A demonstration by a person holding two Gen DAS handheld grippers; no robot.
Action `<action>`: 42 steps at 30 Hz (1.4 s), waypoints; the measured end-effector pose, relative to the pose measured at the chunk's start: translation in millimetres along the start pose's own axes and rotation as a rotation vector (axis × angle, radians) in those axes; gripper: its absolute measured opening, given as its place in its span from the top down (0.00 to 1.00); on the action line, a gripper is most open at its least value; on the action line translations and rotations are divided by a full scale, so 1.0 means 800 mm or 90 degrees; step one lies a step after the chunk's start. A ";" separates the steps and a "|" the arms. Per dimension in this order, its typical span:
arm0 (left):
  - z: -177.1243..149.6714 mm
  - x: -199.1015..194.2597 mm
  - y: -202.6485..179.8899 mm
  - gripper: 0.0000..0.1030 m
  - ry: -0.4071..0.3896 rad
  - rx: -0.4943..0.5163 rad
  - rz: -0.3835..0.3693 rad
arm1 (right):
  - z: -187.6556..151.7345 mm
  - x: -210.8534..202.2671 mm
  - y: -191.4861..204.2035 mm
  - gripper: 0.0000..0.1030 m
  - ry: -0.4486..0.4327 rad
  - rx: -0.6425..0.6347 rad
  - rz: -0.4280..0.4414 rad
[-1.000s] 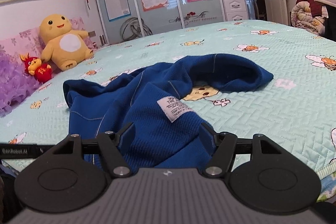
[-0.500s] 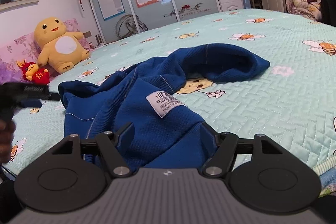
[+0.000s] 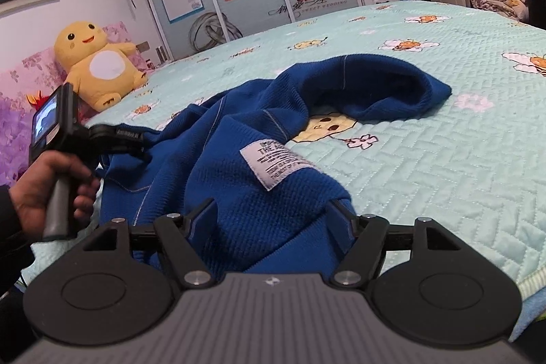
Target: Fold clothes
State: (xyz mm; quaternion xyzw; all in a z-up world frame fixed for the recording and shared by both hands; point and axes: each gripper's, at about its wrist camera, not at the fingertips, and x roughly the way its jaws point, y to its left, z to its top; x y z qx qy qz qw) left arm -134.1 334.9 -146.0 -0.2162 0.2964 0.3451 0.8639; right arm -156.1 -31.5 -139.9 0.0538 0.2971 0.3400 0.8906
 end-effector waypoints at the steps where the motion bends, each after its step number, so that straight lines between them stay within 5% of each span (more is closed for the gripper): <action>1: 0.006 0.001 0.005 0.91 -0.020 -0.014 -0.012 | -0.001 0.000 0.004 0.32 -0.009 -0.009 -0.002; 7: 0.098 -0.040 0.033 0.92 -0.255 -0.045 -0.036 | -0.007 -0.002 0.027 0.32 -0.061 -0.063 -0.011; 11: 0.139 -0.047 0.049 0.83 -0.293 -0.029 -0.002 | -0.015 -0.002 0.050 0.32 -0.097 -0.122 -0.016; 16: 0.088 -0.009 0.089 0.66 -0.107 -0.138 0.010 | -0.029 0.005 0.082 0.32 -0.121 -0.203 -0.017; 20: 0.032 -0.016 0.096 0.38 -0.102 -0.177 -0.006 | -0.027 0.011 0.097 0.32 -0.120 -0.231 -0.024; 26: 0.018 -0.003 0.088 0.37 -0.084 -0.138 0.002 | 0.044 0.066 0.124 0.31 -0.104 -0.241 -0.017; 28: 0.021 0.001 0.090 0.36 -0.074 -0.148 -0.008 | 0.077 0.097 0.133 0.19 -0.092 -0.248 -0.011; 34: 0.036 -0.003 0.105 0.36 -0.073 -0.186 -0.044 | 0.176 0.192 0.159 0.18 -0.056 -0.268 0.006; 42: 0.052 -0.006 0.123 0.36 -0.070 -0.208 -0.072 | 0.242 0.392 0.148 0.19 0.152 -0.302 0.003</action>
